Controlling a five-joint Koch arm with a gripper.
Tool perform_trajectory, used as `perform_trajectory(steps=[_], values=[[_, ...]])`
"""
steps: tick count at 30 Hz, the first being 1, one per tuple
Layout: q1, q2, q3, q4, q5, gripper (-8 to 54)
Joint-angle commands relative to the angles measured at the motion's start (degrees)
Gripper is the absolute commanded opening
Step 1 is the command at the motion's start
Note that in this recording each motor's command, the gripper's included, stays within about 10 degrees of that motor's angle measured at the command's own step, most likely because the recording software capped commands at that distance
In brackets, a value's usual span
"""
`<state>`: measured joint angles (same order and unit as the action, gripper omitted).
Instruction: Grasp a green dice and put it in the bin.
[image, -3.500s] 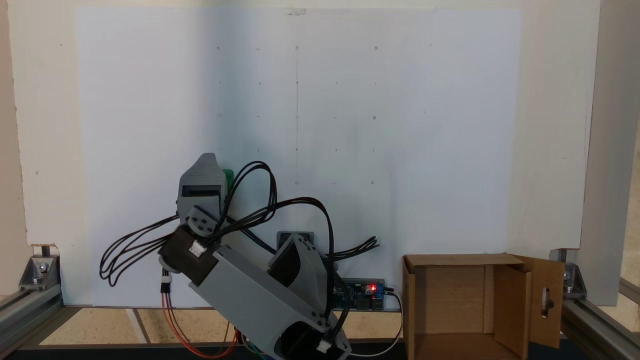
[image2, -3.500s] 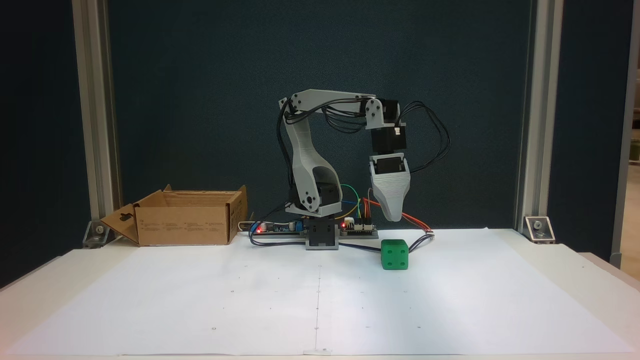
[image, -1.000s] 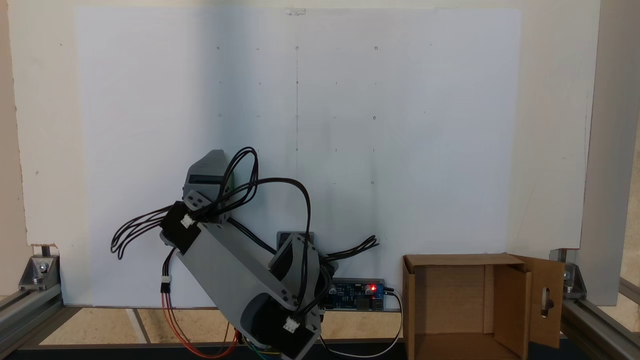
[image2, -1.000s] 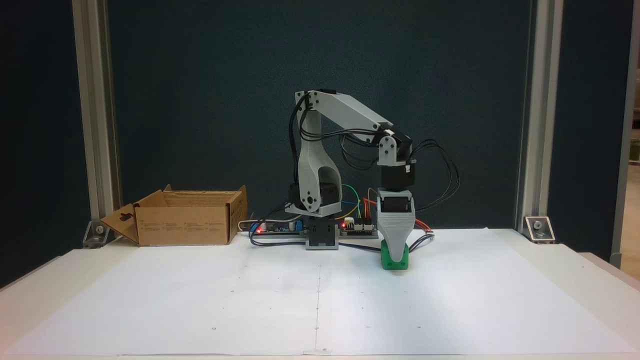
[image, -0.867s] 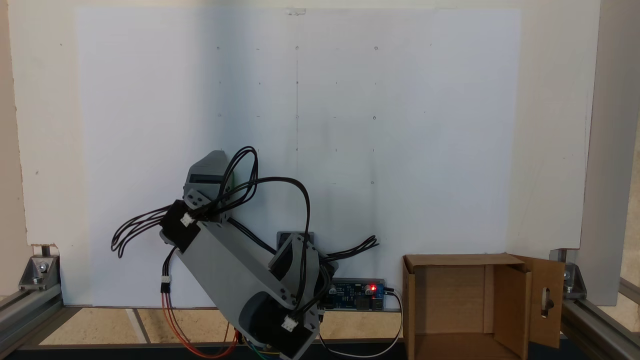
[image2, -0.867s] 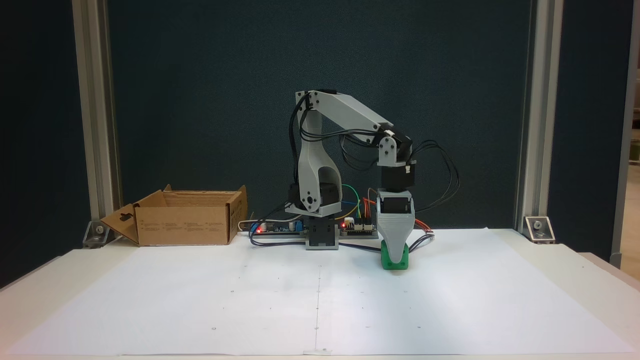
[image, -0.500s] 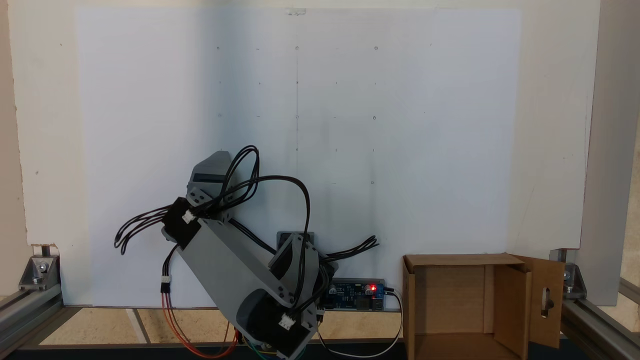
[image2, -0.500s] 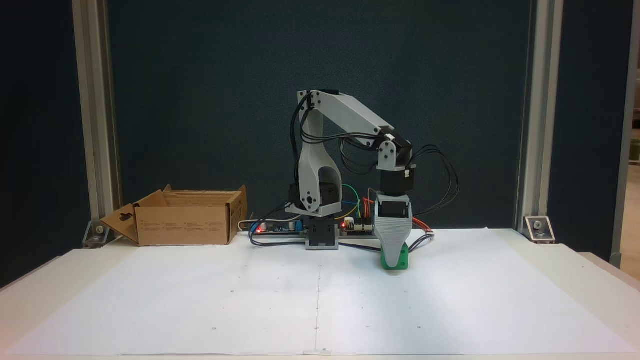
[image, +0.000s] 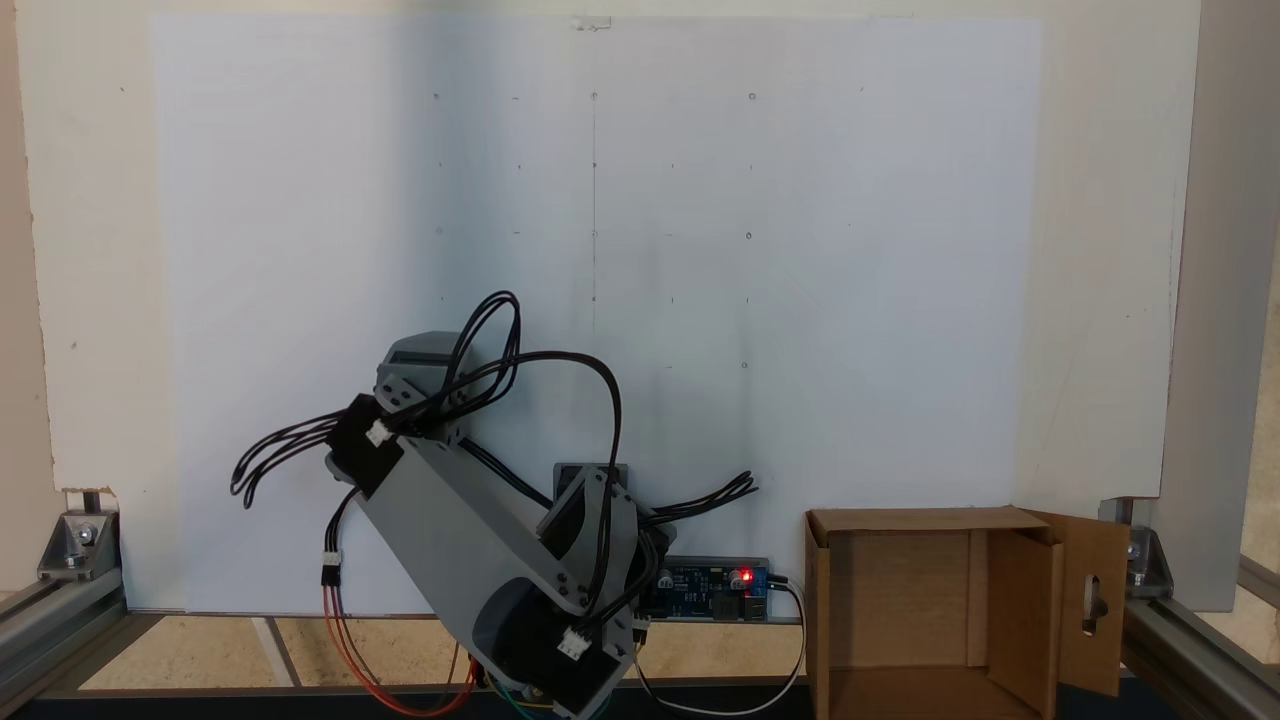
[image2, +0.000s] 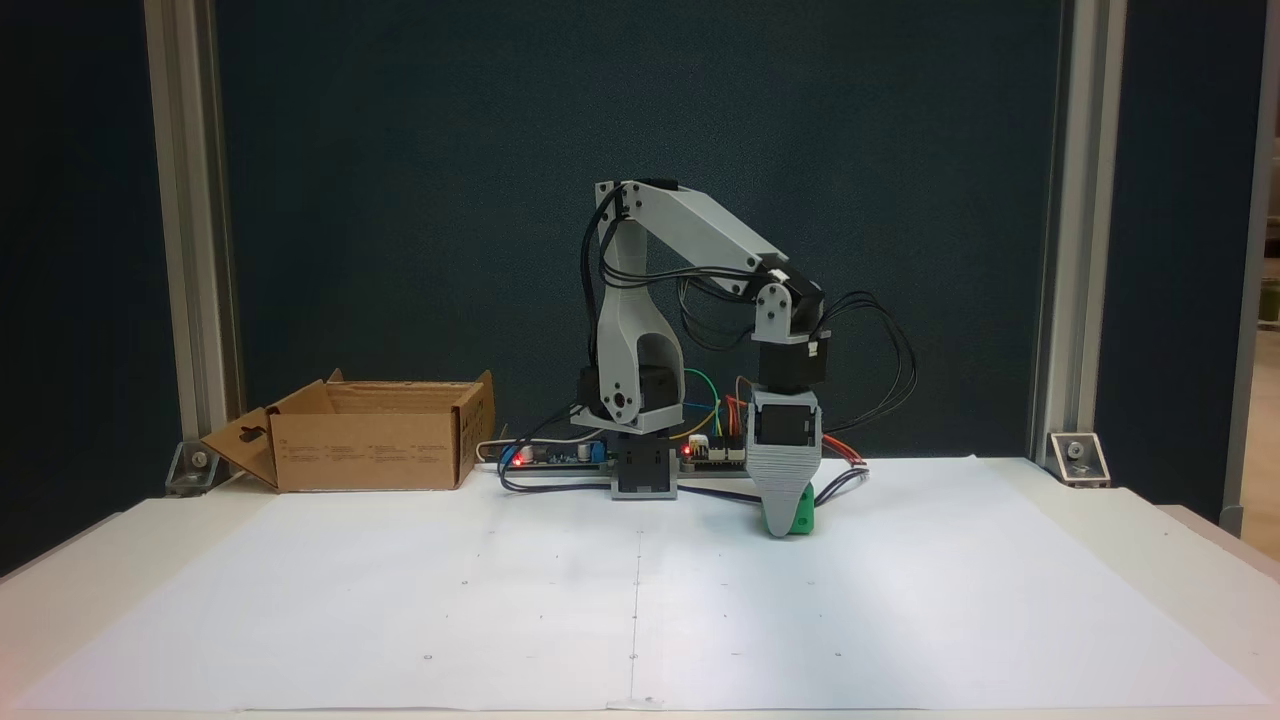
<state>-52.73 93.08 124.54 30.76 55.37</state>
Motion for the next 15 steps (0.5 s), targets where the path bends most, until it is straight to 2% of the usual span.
perform_trajectory(steps=[1,7,15], values=[[0.35,0.35,-0.7,-0.09,3.69,11.4],[0.62,4.13,-1.85,3.6,3.6,11.4],[2.81,5.71,-25.75,29.6,3.6,11.5]])
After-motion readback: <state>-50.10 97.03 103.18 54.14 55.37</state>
